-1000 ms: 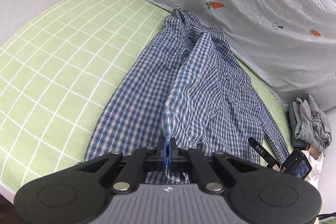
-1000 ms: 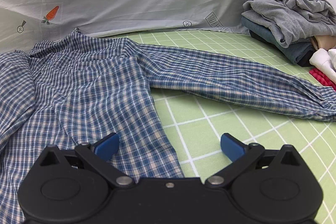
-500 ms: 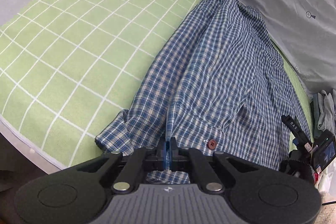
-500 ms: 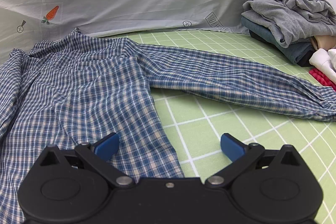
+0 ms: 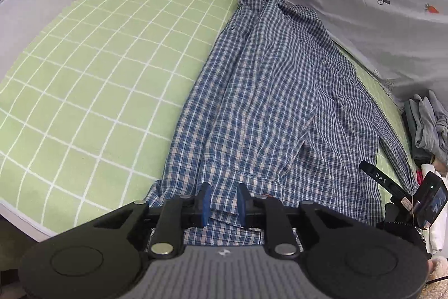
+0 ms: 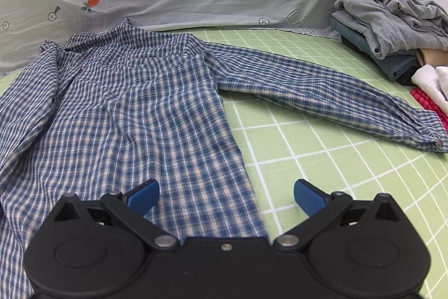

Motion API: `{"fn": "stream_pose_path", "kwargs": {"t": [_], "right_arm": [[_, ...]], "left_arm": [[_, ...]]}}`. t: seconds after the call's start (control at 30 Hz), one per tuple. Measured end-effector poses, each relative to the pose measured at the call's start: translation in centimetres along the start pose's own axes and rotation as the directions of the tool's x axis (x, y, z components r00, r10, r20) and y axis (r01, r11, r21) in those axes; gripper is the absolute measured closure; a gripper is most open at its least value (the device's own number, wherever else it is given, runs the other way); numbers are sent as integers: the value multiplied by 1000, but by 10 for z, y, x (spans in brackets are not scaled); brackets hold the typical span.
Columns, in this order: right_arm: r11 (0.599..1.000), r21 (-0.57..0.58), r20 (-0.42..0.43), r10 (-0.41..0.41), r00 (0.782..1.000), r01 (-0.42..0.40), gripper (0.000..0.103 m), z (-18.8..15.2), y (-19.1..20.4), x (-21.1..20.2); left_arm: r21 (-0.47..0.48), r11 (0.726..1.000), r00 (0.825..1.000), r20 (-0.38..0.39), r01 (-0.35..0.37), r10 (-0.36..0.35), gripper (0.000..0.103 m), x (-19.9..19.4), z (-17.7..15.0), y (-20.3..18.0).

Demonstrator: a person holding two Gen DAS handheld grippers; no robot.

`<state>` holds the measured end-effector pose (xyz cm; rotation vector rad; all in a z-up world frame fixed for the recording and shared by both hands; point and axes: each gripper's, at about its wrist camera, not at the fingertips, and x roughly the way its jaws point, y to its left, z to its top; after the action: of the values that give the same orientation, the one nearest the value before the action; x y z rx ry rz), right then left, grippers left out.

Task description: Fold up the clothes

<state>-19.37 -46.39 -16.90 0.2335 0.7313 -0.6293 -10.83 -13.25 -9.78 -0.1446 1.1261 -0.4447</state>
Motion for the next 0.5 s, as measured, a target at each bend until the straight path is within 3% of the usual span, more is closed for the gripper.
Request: {"fn": "stream_pose_path", "kwargs": {"t": [0.23,0.4,0.5], "right_arm": [[999,48,13,12,1000,-13,0,-19,-20,-30],[986,165,-1,-40,999,40,0,-22,-64,-31],[982,176,-7,-60,998,60,0,-21,-87,-25]], "left_arm": [[171,985,1000,-17,10,-7,69,13,-1,-44],[237,972,1000,-9,11,-10,50,25,1,-80],[249,969,1000,-4,-2,3,42,33,1,-100]]}}
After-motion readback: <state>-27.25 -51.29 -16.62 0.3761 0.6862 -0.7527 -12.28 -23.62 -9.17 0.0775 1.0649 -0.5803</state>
